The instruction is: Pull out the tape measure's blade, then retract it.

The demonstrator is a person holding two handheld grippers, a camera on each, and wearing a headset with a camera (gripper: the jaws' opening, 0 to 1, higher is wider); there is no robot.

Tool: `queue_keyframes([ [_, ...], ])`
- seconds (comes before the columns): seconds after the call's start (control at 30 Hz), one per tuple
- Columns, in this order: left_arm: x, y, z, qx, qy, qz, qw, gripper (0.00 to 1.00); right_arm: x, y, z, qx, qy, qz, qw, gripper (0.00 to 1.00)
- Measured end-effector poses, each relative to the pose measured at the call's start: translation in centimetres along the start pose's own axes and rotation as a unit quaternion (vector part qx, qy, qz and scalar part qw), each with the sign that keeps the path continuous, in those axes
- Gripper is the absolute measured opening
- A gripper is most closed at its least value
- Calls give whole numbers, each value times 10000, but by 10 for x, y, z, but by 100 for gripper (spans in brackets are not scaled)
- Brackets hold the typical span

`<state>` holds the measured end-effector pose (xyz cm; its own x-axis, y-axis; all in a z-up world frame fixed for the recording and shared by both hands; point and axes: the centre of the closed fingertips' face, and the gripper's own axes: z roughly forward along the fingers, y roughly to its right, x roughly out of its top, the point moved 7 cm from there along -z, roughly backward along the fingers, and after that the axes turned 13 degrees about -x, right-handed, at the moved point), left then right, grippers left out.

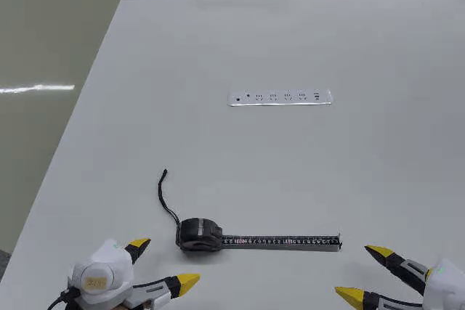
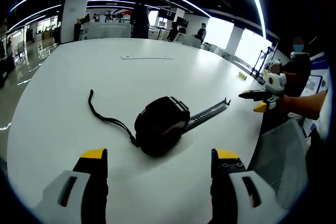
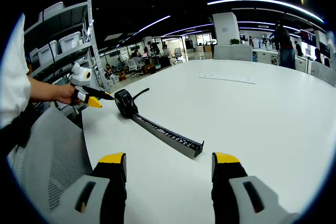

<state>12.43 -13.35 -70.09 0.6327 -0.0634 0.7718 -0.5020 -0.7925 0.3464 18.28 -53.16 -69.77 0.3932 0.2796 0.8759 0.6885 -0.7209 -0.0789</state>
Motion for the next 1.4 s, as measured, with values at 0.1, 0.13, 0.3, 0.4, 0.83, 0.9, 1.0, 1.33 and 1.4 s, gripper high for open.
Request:
queue_keyframes([
  [0.1,1,0,2,74,38,-13,10000,80,-1,-1,3,11,-7,-11,10000,66],
  [0.13,0,0,3,92,43,-13,9999,80,-1,-1,3,15,-10,-10,10000,66],
  [0.3,2,-1,4,236,159,-140,9995,81,0,0,6,5,14,16,10000,66],
  [0.4,2,0,7,266,149,-190,9994,82,2,1,8,11,12,24,10000,66],
  [0.83,5,2,14,435,163,-308,9984,83,2,5,15,68,-19,-2,10000,65],
  [0.9,4,3,17,442,142,-328,9984,83,2,5,16,102,-21,2,9999,65],
  [1.0,6,4,18,475,171,-385,9980,83,2,3,16,181,-49,-70,9998,66],
  [1.33,12,5,24,601,297,-546,9963,85,-1,7,20,188,-70,-50,9998,65],
  [1.4,12,5,25,636,309,-551,9960,85,-1,8,20,181,-78,-49,9998,65],
])
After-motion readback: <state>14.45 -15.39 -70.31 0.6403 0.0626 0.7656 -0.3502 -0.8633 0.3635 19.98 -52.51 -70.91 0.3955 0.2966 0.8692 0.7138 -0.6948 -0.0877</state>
